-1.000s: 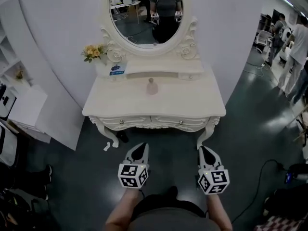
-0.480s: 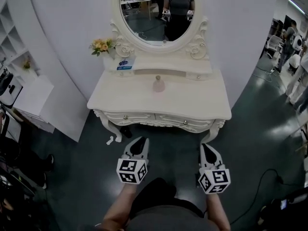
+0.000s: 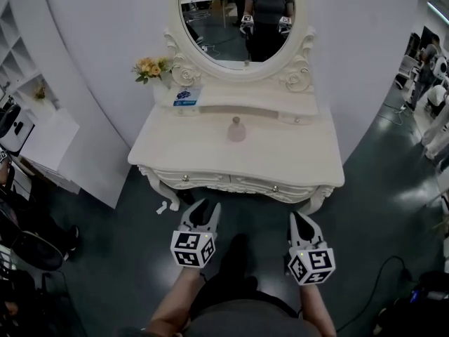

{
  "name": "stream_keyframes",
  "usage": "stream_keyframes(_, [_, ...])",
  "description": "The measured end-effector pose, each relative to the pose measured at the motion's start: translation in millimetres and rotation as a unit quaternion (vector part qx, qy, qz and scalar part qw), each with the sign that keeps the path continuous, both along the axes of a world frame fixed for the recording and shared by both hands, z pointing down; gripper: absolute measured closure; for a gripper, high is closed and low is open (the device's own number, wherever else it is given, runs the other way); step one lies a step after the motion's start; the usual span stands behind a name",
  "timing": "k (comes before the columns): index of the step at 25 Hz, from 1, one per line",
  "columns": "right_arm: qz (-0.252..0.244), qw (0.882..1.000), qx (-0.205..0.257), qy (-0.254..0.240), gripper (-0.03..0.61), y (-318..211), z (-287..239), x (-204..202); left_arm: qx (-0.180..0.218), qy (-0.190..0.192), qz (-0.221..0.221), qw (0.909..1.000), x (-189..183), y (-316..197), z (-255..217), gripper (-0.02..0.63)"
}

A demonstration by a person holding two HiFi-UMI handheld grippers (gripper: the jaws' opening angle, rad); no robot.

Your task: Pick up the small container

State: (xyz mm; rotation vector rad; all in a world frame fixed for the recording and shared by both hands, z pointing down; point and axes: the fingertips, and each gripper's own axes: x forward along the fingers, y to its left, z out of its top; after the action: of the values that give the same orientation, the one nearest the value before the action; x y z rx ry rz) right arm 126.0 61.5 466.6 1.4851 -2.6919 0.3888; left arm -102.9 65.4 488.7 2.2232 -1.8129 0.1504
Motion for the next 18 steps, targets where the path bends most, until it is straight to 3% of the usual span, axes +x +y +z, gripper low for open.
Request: stream_keyframes(18, [0.016,0.999,-0.037,-0.008,0.574,-129.5,13.4,-43.4,-0.024,-0.002,0.016,0.9996,-48.4,-153.9,14.9,0.456])
